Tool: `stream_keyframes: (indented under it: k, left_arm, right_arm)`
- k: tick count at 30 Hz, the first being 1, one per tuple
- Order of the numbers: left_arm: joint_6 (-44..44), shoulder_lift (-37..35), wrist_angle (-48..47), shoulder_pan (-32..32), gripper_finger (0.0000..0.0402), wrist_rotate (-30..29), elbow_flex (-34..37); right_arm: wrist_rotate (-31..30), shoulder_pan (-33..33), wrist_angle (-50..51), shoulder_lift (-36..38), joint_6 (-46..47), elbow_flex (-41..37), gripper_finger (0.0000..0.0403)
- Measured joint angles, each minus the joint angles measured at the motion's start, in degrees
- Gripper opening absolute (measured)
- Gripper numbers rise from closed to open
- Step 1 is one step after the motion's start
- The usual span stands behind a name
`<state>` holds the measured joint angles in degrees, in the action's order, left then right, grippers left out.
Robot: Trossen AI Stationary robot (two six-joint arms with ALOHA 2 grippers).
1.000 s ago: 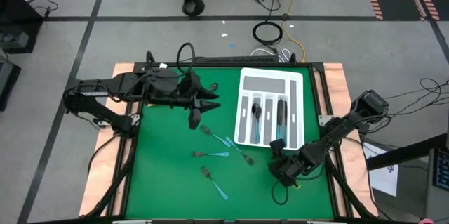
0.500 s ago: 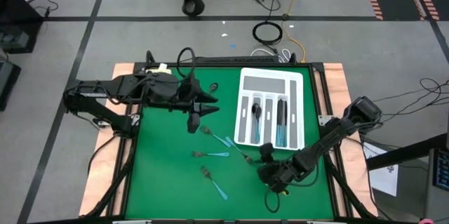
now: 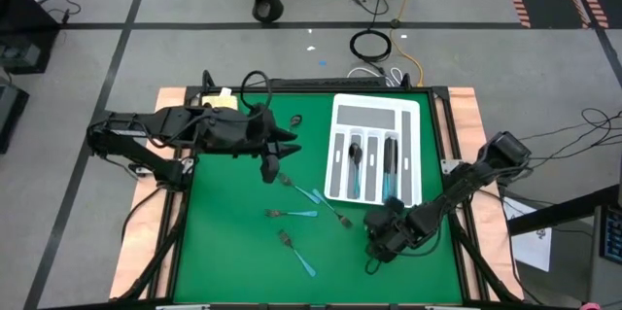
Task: Sort silverware
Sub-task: Put the blue fork into the silverware tray
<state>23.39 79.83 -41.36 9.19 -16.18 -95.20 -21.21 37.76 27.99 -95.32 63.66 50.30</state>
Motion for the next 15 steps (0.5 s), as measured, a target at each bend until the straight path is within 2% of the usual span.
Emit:
stream_keyframes:
  k: [3, 5, 8, 12, 15]
  left_arm:
    - [3.7, 0.0, 0.1, -0.1, 0.0141, -2.4, 0.0]
    - [6.0, 0.0, 0.3, -0.2, 0.0141, -3.8, 0.0]
    - [8.1, 0.0, 1.2, -0.2, 0.0141, -5.1, 0.0]
    - [12.2, -0.2, 4.6, -0.3, 0.0141, -5.2, 0.0]
    - [13.5, -0.6, 7.1, -0.7, 0.0141, -5.1, 0.0]
  right_arm:
    - [4.3, 2.4, -3.6, 0.9, 20.1, 0.0, 0.016]
    - [3.8, 4.0, -7.5, 0.9, 29.9, 0.0, 0.016]
    - [-5.2, 5.7, -8.4, 0.5, 41.1, 0.0, 0.016]
    - [-17.5, 6.0, -4.3, 0.4, 58.2, -0.1, 0.016]
    - [-18.9, 4.5, -6.5, 0.0, 59.9, -0.1, 0.016]
